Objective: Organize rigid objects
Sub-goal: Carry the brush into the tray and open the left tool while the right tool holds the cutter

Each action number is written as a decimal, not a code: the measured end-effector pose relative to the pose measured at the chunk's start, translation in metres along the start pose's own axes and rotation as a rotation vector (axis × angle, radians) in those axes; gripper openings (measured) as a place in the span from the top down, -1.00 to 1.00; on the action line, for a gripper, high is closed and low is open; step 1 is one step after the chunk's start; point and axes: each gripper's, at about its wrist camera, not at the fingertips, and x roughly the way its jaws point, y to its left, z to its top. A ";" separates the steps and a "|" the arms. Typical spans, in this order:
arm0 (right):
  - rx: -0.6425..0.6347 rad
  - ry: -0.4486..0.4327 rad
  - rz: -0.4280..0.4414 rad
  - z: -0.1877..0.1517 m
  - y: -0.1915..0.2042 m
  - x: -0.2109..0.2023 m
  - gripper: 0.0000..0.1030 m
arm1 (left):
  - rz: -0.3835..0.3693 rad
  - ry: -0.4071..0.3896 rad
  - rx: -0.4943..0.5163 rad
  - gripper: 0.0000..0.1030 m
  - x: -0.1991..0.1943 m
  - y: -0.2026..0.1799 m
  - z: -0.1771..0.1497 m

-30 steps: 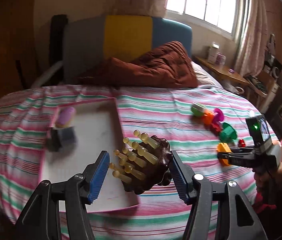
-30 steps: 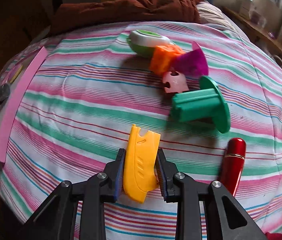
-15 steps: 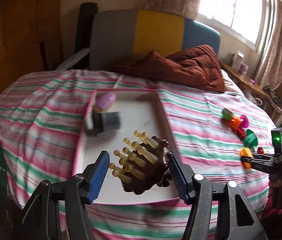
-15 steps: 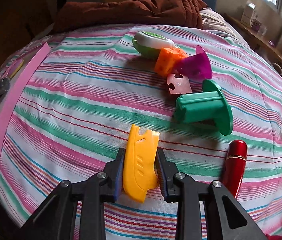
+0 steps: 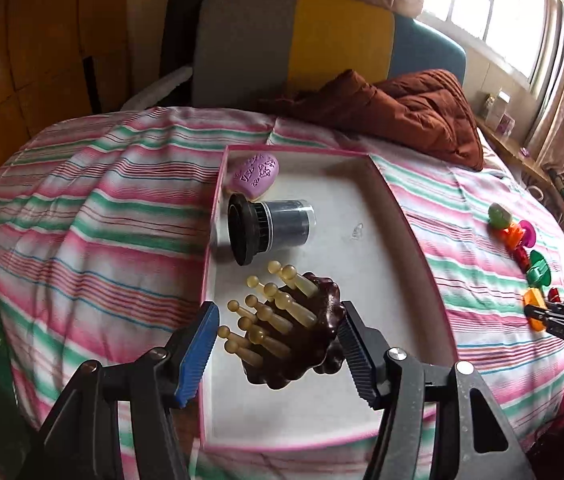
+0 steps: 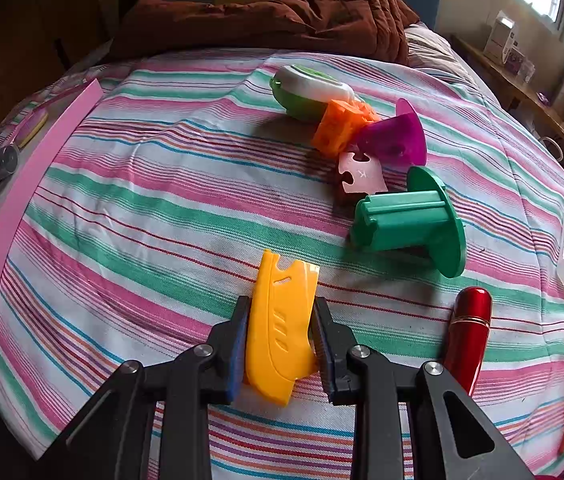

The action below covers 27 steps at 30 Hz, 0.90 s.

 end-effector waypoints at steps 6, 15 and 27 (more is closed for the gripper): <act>0.000 -0.001 0.000 0.001 0.000 0.001 0.41 | 0.021 0.056 0.013 -0.18 0.036 0.004 0.013; 0.003 -0.002 0.000 0.003 0.001 0.001 0.41 | 0.071 0.044 0.040 -0.16 0.055 0.001 0.028; 0.001 -0.004 -0.003 0.004 0.000 0.002 0.41 | 0.073 -0.002 0.007 -0.16 0.032 0.001 0.020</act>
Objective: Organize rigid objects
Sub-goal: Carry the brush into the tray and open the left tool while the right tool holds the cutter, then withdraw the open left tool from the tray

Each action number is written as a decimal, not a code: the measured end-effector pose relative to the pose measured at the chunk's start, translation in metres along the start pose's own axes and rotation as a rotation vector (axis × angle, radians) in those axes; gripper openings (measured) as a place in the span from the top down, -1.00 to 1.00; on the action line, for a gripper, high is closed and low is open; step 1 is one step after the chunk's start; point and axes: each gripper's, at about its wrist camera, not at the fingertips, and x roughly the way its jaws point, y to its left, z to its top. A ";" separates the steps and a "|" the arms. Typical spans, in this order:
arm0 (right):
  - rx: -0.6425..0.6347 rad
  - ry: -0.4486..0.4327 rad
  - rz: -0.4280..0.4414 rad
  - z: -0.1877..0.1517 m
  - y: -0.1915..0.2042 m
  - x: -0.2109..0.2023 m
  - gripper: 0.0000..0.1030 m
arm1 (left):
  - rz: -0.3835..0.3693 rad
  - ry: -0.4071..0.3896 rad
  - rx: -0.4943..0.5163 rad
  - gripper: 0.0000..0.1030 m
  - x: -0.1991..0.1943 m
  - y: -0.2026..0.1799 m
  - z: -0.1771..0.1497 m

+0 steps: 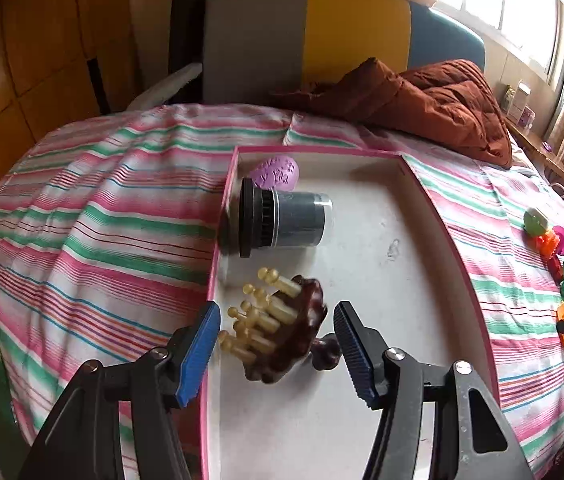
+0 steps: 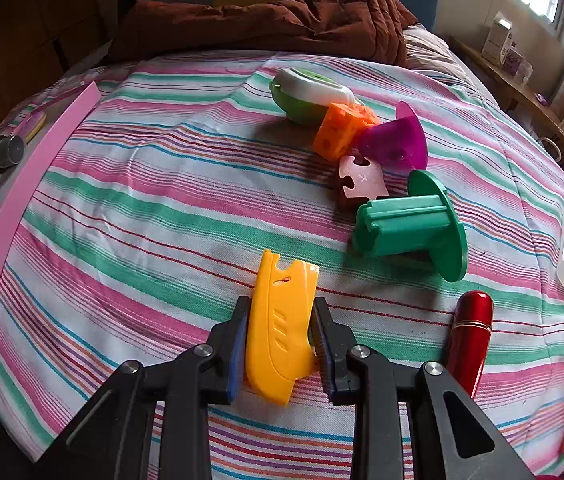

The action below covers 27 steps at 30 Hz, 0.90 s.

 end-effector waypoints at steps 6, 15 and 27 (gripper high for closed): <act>-0.003 -0.004 -0.008 0.001 -0.001 0.001 0.41 | 0.023 -0.074 0.002 -0.16 -0.039 -0.007 -0.006; -0.010 -0.018 -0.027 0.001 0.002 0.002 0.42 | 0.038 -0.155 0.028 -0.16 -0.094 -0.023 -0.024; -0.017 -0.052 -0.061 -0.002 0.009 0.002 0.42 | 0.034 -0.134 -0.019 -0.16 -0.110 -0.016 -0.042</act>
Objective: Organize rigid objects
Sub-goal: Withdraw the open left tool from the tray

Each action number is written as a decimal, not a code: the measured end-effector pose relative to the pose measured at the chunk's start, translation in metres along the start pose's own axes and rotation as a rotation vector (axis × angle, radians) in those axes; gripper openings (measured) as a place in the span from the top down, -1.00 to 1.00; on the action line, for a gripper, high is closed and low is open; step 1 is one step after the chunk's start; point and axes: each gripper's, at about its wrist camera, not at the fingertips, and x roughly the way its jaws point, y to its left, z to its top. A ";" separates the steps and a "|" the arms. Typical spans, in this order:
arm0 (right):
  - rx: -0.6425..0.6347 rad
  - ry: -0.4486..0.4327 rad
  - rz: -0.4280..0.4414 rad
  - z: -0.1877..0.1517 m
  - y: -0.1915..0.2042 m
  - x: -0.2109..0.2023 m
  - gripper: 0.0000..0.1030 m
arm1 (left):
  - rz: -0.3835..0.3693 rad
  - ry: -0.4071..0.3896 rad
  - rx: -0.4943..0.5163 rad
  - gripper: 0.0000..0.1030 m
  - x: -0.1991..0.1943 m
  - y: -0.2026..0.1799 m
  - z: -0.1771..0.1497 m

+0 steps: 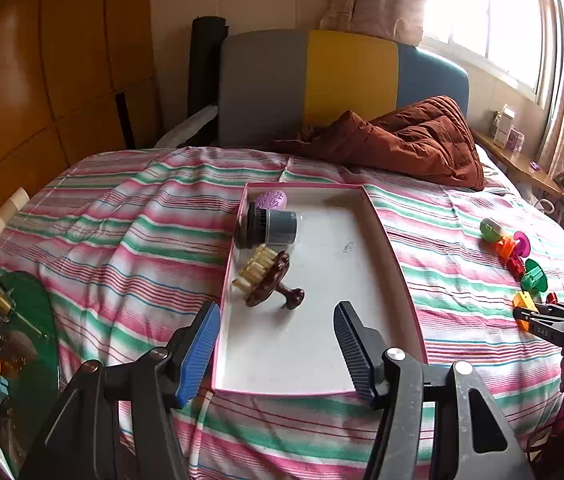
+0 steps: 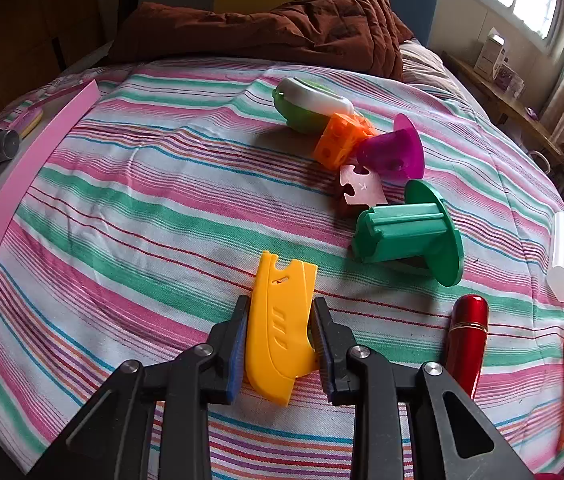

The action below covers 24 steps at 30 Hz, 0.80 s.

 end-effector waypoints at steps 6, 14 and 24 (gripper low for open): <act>0.005 -0.009 -0.020 -0.002 0.003 -0.001 0.42 | 0.005 -0.003 -0.023 -0.16 -0.004 0.011 -0.003; 0.050 -0.016 -0.067 -0.005 0.008 -0.003 0.42 | 0.005 0.009 -0.037 -0.16 -0.003 0.022 -0.009; 0.103 0.000 -0.109 -0.007 0.016 -0.009 0.42 | 0.016 0.021 -0.071 -0.16 -0.001 0.040 -0.018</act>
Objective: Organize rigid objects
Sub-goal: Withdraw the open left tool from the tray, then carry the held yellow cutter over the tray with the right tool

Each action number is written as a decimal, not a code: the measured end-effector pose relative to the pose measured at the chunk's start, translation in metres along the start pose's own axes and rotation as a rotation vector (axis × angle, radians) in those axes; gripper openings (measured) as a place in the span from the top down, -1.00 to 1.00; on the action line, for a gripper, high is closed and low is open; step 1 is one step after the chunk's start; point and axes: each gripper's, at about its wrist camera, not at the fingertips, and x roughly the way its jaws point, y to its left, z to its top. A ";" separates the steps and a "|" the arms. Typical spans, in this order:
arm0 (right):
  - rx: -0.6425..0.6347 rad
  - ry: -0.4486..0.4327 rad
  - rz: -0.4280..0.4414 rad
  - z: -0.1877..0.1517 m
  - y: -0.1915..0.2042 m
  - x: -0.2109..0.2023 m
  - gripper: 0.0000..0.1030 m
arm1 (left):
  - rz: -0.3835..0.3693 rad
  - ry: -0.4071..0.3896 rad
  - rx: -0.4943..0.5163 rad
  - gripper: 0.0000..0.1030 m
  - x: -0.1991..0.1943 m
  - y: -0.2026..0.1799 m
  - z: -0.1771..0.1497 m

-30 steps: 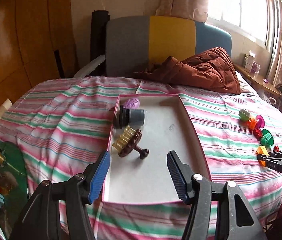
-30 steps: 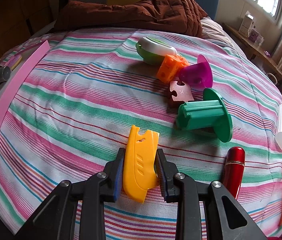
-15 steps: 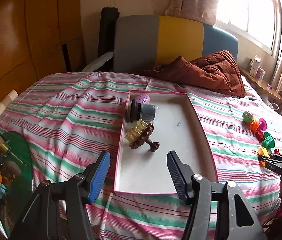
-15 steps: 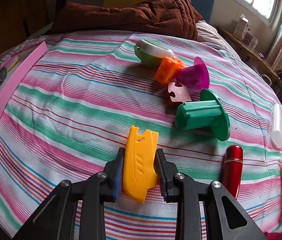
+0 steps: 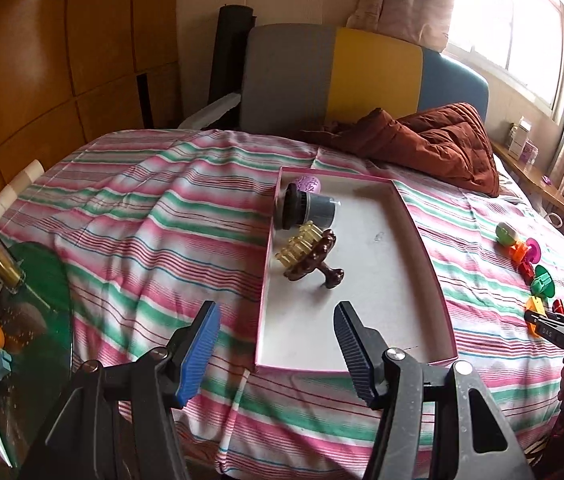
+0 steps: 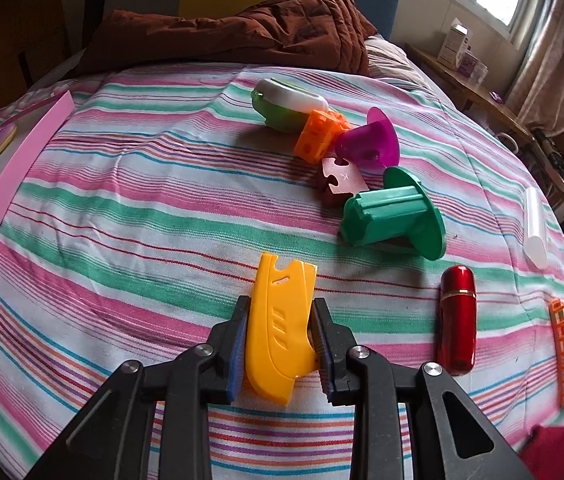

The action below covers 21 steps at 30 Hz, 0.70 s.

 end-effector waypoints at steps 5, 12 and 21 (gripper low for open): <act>0.027 0.004 0.040 -0.002 0.014 -0.007 0.42 | 0.000 -0.003 -0.015 -0.16 0.000 0.007 0.000; 0.002 0.010 0.114 0.002 0.045 -0.012 0.43 | 0.001 -0.011 -0.024 -0.16 -0.004 0.014 -0.002; -0.059 -0.082 0.245 0.022 0.098 -0.052 0.43 | 0.013 -0.009 -0.043 -0.16 -0.006 0.028 -0.005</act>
